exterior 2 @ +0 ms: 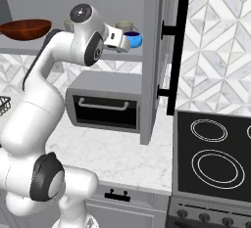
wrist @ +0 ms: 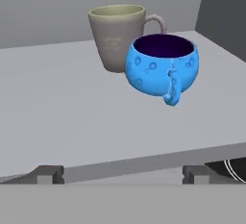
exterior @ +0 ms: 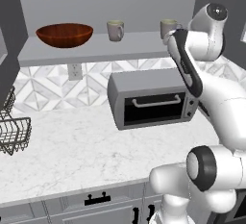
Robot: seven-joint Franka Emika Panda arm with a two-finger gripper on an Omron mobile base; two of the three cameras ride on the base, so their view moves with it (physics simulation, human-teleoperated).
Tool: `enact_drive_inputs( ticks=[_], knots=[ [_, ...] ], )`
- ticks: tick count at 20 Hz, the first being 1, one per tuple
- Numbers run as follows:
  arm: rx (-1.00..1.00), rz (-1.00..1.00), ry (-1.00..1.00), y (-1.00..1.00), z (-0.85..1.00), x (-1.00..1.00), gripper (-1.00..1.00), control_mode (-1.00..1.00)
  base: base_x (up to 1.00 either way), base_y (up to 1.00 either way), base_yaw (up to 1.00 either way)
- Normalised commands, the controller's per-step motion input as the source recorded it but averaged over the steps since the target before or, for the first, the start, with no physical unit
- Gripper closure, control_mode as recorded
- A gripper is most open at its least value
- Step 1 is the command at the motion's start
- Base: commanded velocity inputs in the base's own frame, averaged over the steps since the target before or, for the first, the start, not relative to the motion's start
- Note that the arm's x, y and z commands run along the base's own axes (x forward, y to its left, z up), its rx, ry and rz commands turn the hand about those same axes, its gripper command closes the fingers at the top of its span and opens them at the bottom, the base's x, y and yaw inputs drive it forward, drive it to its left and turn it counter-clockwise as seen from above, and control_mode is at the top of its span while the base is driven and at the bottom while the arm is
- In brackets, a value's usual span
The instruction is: Gather all objects into one cabinet and sort the glasses and bowls to opposite sides.
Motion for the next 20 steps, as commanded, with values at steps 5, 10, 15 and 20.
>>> enact_drive_inputs(
  ticks=[5, 10, 15, 20],
  knots=[
    [0.0, 0.0, 0.0, 0.27, 0.12, -0.78, -1.0, -1.0, 0.0, 0.0, 0.0],
    [0.0, 0.02, 0.0, 0.65, 0.09, -0.11, -1.0, -1.0, 0.0, 0.0, 0.0],
    [0.0, 0.14, 0.0, 0.91, 0.0, 0.0, -1.0, -1.0, 0.0, 0.0, 0.0],
    [0.0, 0.17, 0.0, 0.87, 0.09, 0.0, -1.0, -1.0, 0.0, 0.0, 0.0]
  ],
)
